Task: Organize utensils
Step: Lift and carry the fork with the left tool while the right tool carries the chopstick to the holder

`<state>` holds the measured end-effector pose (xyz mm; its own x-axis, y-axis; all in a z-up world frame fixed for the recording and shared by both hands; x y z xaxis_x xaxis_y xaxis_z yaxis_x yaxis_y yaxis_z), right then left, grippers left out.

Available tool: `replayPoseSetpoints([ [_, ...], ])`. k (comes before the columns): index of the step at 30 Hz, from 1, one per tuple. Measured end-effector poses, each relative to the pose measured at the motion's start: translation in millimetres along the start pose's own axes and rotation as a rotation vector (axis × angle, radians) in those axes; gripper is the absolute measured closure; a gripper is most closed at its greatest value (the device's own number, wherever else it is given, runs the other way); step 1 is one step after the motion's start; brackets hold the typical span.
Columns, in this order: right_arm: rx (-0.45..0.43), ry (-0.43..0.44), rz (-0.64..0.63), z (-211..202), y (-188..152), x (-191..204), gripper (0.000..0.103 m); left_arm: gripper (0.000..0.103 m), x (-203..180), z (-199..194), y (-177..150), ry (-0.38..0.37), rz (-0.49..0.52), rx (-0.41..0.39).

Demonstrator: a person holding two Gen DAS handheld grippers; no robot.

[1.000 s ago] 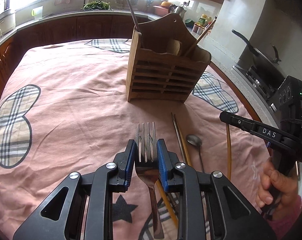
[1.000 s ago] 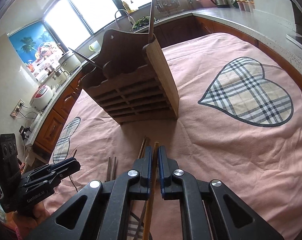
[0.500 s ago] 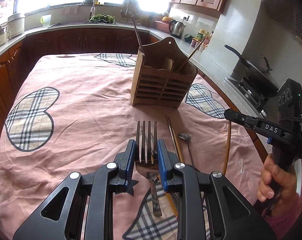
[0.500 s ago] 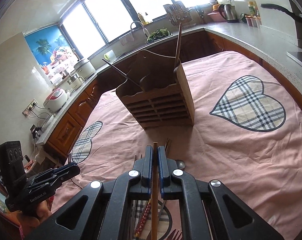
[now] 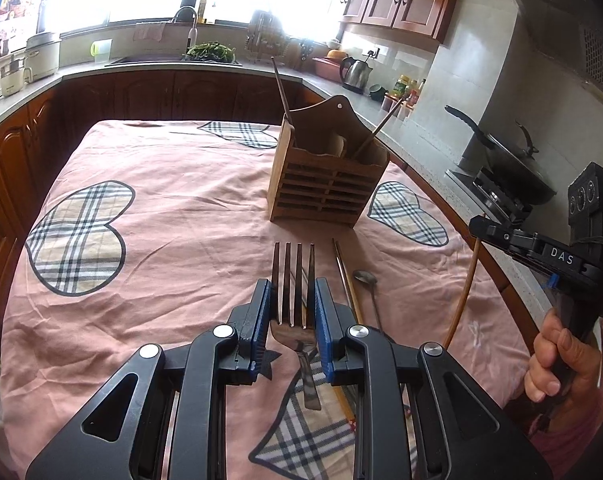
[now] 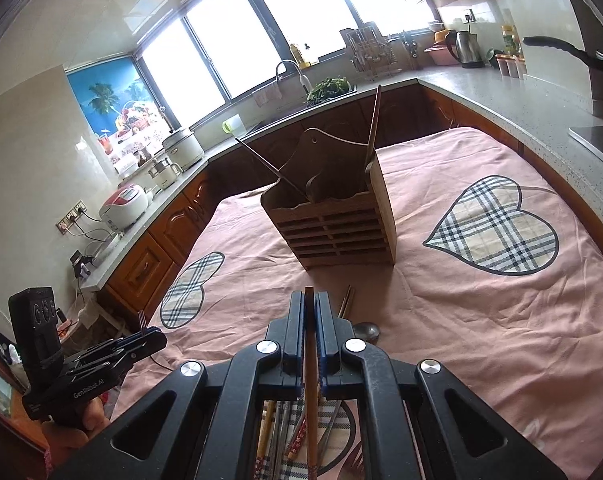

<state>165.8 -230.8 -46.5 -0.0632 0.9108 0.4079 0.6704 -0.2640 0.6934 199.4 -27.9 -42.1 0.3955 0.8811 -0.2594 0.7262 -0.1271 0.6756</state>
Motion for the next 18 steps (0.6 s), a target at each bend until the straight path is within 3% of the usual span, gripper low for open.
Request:
replayPoseSetpoints([
  [18, -0.124, 0.001, -0.021, -24, 21, 9, 0.098, 0.083, 4, -24, 33, -0.012, -0.054, -0.138],
])
Point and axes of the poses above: each gripper's, at about its wrist camera, not at the fingertips, and z roughly the way its jaws point, x to its left, y to its top, the point moved 1 cm from there along z, roughly the way its jaws point, and after that the axes turned 5 degrees about x, right-handed, at the moved point
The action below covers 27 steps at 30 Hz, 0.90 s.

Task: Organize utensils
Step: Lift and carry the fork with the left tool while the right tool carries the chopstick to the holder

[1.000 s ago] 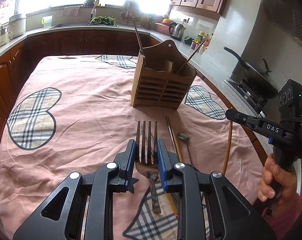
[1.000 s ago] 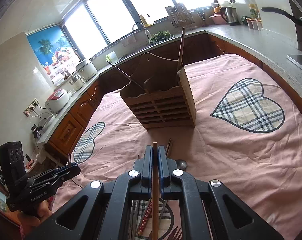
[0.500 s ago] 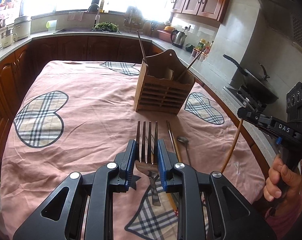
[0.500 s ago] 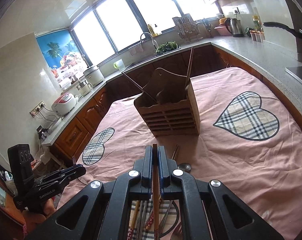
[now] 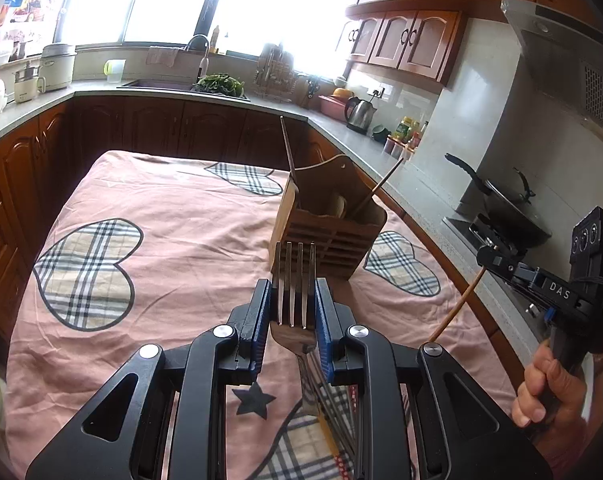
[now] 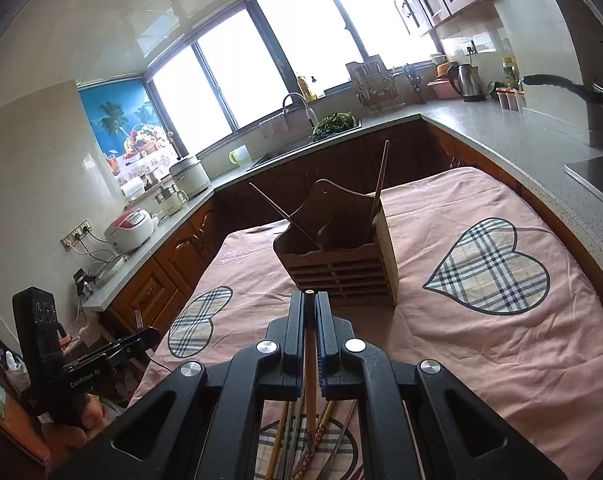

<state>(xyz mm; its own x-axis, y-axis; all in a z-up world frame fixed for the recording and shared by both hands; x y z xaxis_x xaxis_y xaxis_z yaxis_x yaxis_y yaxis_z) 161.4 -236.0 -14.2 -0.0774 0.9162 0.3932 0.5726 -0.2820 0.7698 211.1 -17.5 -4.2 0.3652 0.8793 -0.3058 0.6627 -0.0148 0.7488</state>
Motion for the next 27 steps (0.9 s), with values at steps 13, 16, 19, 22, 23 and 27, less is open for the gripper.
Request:
replayPoseSetpoints([
  [13, -0.113, -0.022, 0.006, -4, 46, -8, 0.098, 0.084, -5, 6, 53, 0.002, -0.019, -0.104],
  [16, -0.142, -0.028, 0.008, -2, 61, -11, 0.098, 0.084, -6, 11, 67, 0.008, -0.018, -0.127],
  [19, -0.170, -0.034, 0.006, 0, 80, -14, 0.098, 0.084, -7, 18, 82, 0.011, -0.024, -0.152],
  [22, -0.210, -0.043, 0.004, 2, 101, -17, 0.098, 0.083, -5, 28, 100, 0.006, -0.048, -0.174],
  [23, -0.224, -0.047, 0.003, 3, 107, -17, 0.098, 0.083, -4, 31, 106, 0.004, -0.058, -0.183],
  [27, -0.273, -0.064, 0.008, 11, 131, -22, 0.098, 0.084, -2, 48, 128, 0.001, -0.090, -0.211],
])
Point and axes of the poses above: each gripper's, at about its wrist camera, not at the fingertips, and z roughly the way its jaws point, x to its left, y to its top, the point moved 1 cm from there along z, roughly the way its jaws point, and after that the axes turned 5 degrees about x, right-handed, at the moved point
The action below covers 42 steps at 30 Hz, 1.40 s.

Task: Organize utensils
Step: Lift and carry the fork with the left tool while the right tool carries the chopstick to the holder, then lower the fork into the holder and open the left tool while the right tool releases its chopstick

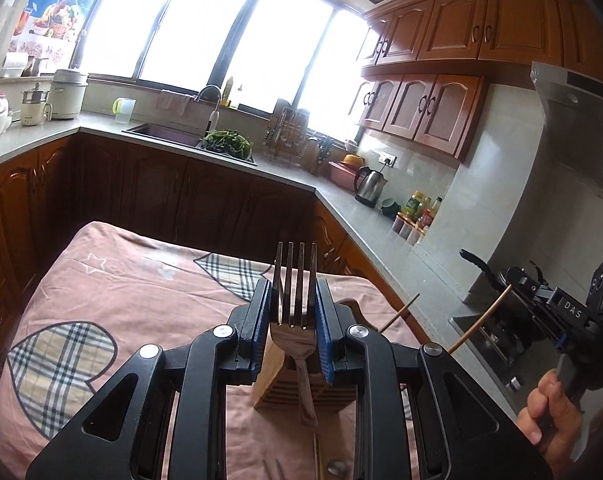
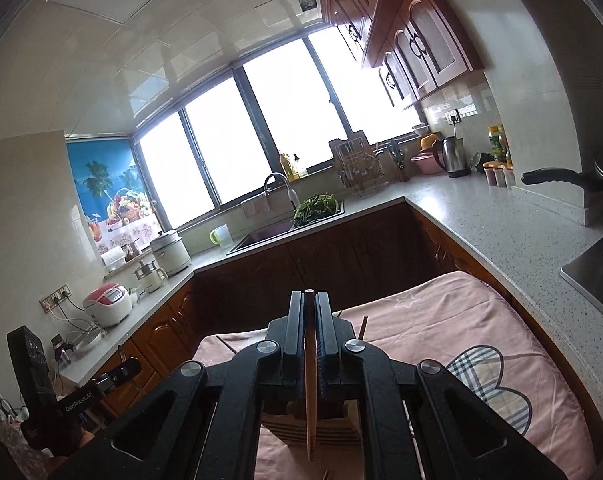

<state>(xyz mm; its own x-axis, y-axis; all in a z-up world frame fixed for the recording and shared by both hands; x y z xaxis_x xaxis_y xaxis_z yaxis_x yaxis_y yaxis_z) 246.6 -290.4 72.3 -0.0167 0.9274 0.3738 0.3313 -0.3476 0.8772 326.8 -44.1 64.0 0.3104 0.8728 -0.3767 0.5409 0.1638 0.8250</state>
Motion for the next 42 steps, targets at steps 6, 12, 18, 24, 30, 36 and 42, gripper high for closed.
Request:
replayPoseSetpoints([
  [6, -0.047, -0.024, 0.027, 22, 15, -14, 0.098, 0.084, 0, 40, 16, 0.032, -0.043, -0.050],
  [12, -0.040, -0.067, 0.036, 53, 5, -28, 0.098, 0.084, 1, 84, 4, 0.056, -0.063, -0.040],
  [18, 0.031, -0.082, 0.030, 87, -25, -34, 0.098, 0.084, 2, 119, -24, 0.090, -0.063, 0.010],
  [24, 0.092, -0.072, 0.056, 109, -47, -42, 0.098, 0.083, -4, 140, -40, 0.107, -0.024, 0.064],
  [30, 0.101, -0.071, 0.045, 112, -49, -40, 0.098, 0.083, -14, 150, -47, 0.107, 0.030, 0.098],
  [36, 0.123, -0.070, 0.059, 113, -48, -44, 0.097, 0.083, -19, 154, -49, 0.093, 0.050, 0.140],
  [42, 0.133, -0.066, 0.064, 113, -48, -45, 0.096, 0.083, -20, 155, -49, 0.096, 0.053, 0.163],
])
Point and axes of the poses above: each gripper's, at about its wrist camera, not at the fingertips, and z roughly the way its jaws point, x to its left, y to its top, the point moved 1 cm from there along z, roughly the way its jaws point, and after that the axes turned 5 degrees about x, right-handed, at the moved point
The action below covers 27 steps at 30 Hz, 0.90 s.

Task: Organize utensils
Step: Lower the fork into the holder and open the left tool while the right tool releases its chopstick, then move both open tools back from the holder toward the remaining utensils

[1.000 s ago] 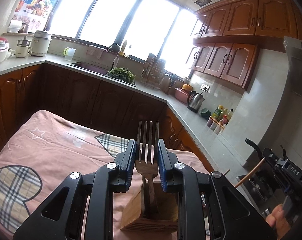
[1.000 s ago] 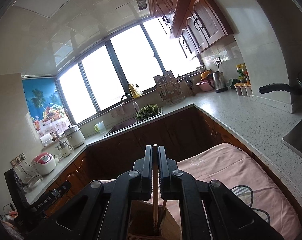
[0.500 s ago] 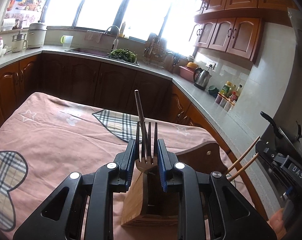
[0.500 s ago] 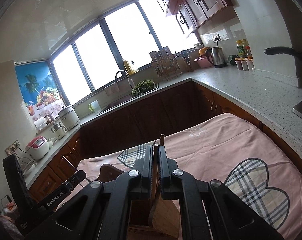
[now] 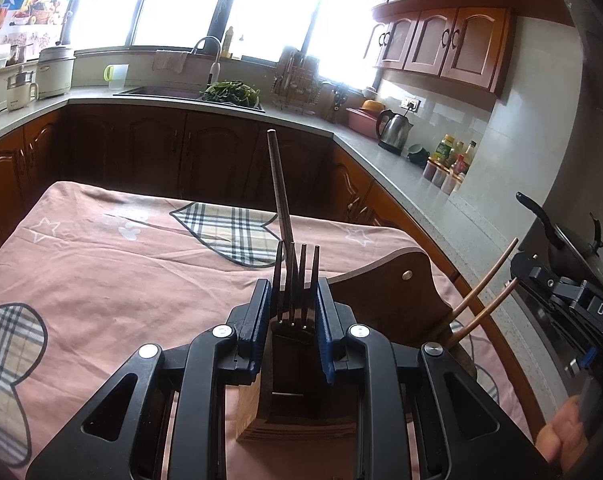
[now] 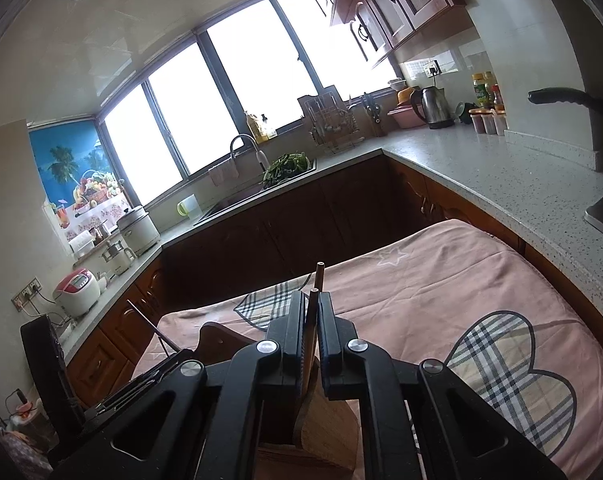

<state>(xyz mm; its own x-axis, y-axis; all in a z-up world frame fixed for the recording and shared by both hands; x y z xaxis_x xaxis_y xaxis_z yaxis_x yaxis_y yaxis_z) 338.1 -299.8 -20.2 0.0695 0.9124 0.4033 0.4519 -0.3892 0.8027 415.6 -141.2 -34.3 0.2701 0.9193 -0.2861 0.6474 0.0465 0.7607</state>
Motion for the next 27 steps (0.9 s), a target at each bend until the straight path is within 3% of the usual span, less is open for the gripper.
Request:
replayPoseSetpoints([
  [5, 0.009, 0.005, 0.010, 1, 1, -2, 0.093, 0.082, 1, 0, 0, -0.001, 0.001, 0.011],
  [9, 0.014, 0.012, 0.023, 0, 1, -4, 0.092, 0.068, 2, -3, 1, 0.003, -0.007, 0.007],
  [10, 0.016, 0.013, 0.029, 0, 1, -4, 0.088, 0.067, 3, -5, 1, 0.001, -0.009, 0.003],
  [12, 0.018, 0.019, 0.043, -1, 1, -7, 0.071, 0.060, 3, -8, 1, -0.001, -0.011, 0.005],
  [13, 0.015, 0.023, 0.050, -2, 1, -8, 0.056, 0.058, 2, -10, 1, -0.006, -0.011, 0.003],
  [14, 0.010, 0.026, 0.054, -4, 1, -8, 0.049, 0.055, 2, -13, 0, -0.008, -0.010, 0.000],
  [16, 0.005, 0.031, 0.058, -8, 1, -9, 0.047, 0.050, 1, -20, -1, -0.012, -0.006, -0.010],
  [19, -0.003, 0.060, 0.078, -16, 0, -9, 0.028, 0.039, 2, -32, -4, -0.021, -0.005, -0.020],
  [21, -0.008, 0.074, 0.083, -23, -2, -9, 0.023, 0.028, 3, -39, -6, -0.019, -0.007, -0.022],
  [27, -0.013, 0.111, 0.091, -42, -9, -4, 0.009, 0.018, 12, -62, -14, -0.018, -0.016, -0.036],
])
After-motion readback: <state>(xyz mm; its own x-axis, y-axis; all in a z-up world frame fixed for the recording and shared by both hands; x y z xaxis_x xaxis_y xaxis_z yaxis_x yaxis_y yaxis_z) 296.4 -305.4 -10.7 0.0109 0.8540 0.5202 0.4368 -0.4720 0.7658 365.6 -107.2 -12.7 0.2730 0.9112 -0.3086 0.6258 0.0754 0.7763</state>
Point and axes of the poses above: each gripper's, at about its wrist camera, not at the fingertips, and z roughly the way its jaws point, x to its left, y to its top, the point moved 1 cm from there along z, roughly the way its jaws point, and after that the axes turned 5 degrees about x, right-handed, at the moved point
